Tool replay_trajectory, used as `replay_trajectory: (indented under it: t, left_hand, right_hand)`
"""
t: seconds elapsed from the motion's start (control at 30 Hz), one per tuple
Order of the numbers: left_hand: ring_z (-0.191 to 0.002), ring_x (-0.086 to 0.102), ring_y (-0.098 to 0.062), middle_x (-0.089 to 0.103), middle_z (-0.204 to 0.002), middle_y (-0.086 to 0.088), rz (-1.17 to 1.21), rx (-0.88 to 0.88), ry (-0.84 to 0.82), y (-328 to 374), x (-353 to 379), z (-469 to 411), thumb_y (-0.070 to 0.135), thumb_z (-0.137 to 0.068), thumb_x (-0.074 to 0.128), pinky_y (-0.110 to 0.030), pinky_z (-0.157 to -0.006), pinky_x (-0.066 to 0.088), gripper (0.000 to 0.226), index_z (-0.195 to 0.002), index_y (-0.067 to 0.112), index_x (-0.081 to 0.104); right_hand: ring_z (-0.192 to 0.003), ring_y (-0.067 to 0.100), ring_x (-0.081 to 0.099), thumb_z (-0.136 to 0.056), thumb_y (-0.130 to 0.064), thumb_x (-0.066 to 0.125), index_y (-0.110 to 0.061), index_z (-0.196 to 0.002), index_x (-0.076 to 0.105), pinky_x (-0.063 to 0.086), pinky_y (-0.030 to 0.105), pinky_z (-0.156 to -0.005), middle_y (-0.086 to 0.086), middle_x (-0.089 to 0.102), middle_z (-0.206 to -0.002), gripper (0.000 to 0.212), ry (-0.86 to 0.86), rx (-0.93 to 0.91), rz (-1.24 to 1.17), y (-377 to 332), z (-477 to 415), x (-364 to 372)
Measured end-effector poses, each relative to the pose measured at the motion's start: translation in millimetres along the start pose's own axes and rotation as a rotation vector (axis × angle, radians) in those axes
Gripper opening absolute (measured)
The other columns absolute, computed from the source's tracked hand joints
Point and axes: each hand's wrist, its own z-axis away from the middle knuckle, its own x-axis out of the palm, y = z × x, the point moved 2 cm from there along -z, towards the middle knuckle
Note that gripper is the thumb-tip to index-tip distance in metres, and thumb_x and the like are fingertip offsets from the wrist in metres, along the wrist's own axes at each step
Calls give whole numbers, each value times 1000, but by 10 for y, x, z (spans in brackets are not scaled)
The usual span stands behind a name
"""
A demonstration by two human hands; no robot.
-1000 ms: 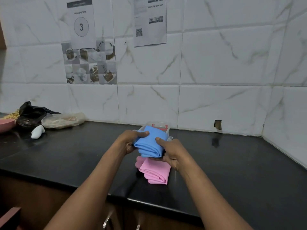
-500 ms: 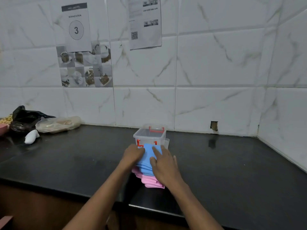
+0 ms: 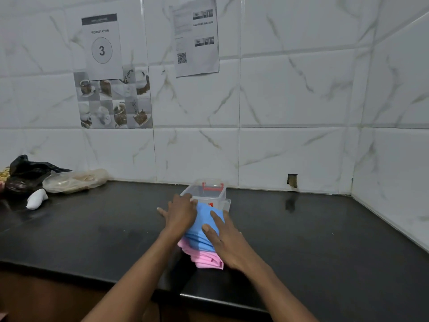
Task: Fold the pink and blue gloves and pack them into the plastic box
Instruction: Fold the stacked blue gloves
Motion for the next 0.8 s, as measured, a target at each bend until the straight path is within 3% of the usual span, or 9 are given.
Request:
replay_trajectory:
  t: [0.13, 0.23, 0.3, 0.37, 0.43, 0.47, 0.53, 0.63, 0.8]
  left_hand:
    - [-121, 51, -39, 57, -128, -19, 24, -25, 75, 77, -66, -191, 30, -98, 45, -50, -101, 41, 36, -127, 11, 55]
    - [-123, 50, -40, 56, -131, -22, -3, -186, 64, 98, -52, -341, 48, -94, 48, -46, -99, 42, 54, -124, 4, 57]
    - [-120, 54, -38, 58, -129, -22, 32, -254, 29, 82, -2, -440, 51, -93, 48, -43, -95, 44, 57, -121, 4, 62]
    - [-112, 60, -38, 64, -120, -23, 147, -280, -24, 32, 65, -548, 42, -94, 52, -39, -87, 49, 49, -113, -1, 66]
    - [-93, 70, -36, 71, -100, -26, 314, -319, -77, -21, 120, -637, 24, -88, 56, -35, -72, 54, 37, -102, -9, 69]
    - [-73, 73, -32, 72, -84, -24, 381, -340, -81, -29, 136, -657, 16, -84, 55, -32, -61, 54, 31, -94, -10, 70]
    - [-42, 64, -22, 64, -61, -15, 454, -377, -32, -12, 151, -672, 5, -80, 51, -28, -48, 54, 22, -78, -8, 69]
    - [-48, 60, -22, 55, -57, -12, 476, -373, 29, 46, 173, -703, -3, -81, 50, -39, -62, 58, 21, -62, -2, 57]
    - [-34, 60, -25, 53, -46, -13, 577, -328, 60, 177, 140, -781, -5, -87, 45, -38, -56, 56, 20, -68, -1, 49]
  right_hand:
    - [-147, 14, 20, -76, -86, 18, -40, -149, 23, 21, 33, -114, -8, -4, -163, 86, 84, -50, -39, 335, 224, -324]
    - [-143, 11, 29, -74, -85, 16, -37, -145, 35, 29, 36, -114, -12, 0, -163, 88, 171, 27, 64, 777, 401, -593]
    - [-141, 14, 32, -76, -82, 17, -31, -140, 45, 32, 36, -111, -7, 10, -162, 86, 247, 87, 65, 1039, 478, -713]
    - [-141, 15, 32, -79, -76, 18, -26, -127, 56, 32, 32, -108, 3, 26, -156, 80, 311, 118, 9, 1172, 502, -760]
    - [-141, 13, 30, -81, -72, 21, -25, -115, 61, 32, 31, -106, 6, 36, -149, 70, 327, 118, -25, 1206, 496, -753]
    - [-142, 13, 30, -82, -70, 21, -25, -111, 62, 33, 30, -105, 7, 37, -148, 67, 316, 113, -12, 1209, 489, -740]
    - [-142, 14, 30, -85, -68, 23, -25, -106, 62, 36, 31, -102, 7, 36, -149, 63, 291, 111, 22, 1215, 474, -721]
    - [-142, 15, 31, -86, -68, 24, -19, -93, 61, 38, 32, -96, 8, 37, -148, 62, 292, 110, 35, 1229, 465, -723]
    - [-139, 15, 34, -90, -62, 26, -12, -73, 49, 36, 28, -86, 11, 42, -140, 58, 372, 102, -21, 1167, 500, -758]
